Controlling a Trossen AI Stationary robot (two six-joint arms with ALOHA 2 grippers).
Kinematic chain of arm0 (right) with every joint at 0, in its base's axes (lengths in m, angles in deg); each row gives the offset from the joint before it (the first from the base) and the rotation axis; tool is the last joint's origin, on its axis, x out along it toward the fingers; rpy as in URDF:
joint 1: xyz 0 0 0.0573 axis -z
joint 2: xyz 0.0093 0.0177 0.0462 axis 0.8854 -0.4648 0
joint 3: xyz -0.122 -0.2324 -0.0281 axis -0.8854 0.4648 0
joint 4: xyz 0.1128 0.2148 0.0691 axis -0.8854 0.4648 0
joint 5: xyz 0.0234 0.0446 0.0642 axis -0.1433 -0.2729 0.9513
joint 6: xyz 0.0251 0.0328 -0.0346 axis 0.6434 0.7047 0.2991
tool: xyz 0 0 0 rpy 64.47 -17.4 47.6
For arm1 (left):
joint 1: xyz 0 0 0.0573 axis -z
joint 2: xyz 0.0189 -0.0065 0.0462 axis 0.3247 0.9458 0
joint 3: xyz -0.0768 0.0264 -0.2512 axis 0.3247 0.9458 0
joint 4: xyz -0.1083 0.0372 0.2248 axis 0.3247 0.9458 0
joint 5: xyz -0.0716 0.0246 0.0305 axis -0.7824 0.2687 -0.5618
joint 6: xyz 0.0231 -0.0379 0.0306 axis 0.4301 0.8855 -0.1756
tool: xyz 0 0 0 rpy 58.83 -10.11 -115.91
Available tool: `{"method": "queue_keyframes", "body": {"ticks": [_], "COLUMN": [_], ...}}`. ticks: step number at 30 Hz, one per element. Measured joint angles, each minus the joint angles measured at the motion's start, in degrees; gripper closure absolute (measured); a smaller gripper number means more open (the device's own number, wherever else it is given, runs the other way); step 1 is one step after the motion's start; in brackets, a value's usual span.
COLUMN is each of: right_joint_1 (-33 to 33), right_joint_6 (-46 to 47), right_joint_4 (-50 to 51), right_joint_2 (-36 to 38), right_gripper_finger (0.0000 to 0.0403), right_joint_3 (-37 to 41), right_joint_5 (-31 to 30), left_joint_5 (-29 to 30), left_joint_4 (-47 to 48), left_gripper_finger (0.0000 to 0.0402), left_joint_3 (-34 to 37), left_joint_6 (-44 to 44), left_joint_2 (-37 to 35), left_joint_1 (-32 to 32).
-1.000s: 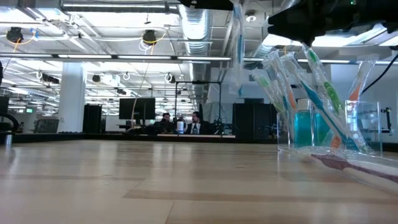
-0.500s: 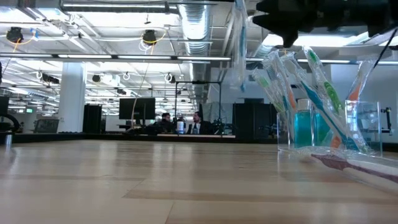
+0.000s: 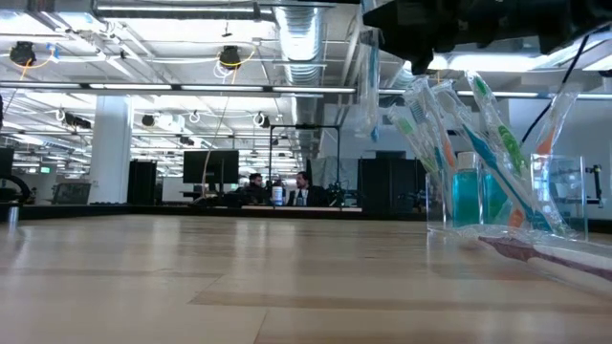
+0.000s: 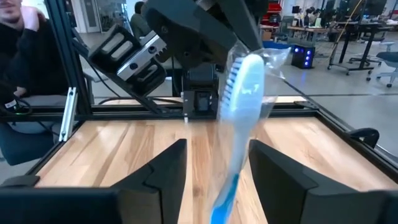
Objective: Pick & Place toothbrushing station
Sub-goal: Put the blue toothbrush into the transparent organizer
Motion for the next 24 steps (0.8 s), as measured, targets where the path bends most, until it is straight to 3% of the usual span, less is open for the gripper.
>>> {"method": "queue_keyframes", "body": {"ticks": [17, 24], "right_joint_1": [-0.2, -0.2], "right_joint_6": [0.0, 0.0], "right_joint_4": [3.7, 3.9], "right_joint_2": [2.0, 2.0], "right_gripper_finger": [0.0306, 0.0373], "right_joint_3": [-1.6, -1.6], "right_joint_5": [-0.1, -0.1], "left_joint_5": [-0.2, -0.8], "left_joint_4": [0.1, 0.0], "left_gripper_finger": [0.0401, 0.0401], "left_joint_3": [0.0, 0.0], "left_joint_6": [0.0, 2.1], "left_joint_2": [0.0, 0.0], "left_joint_1": [0.0, 0.0]}}
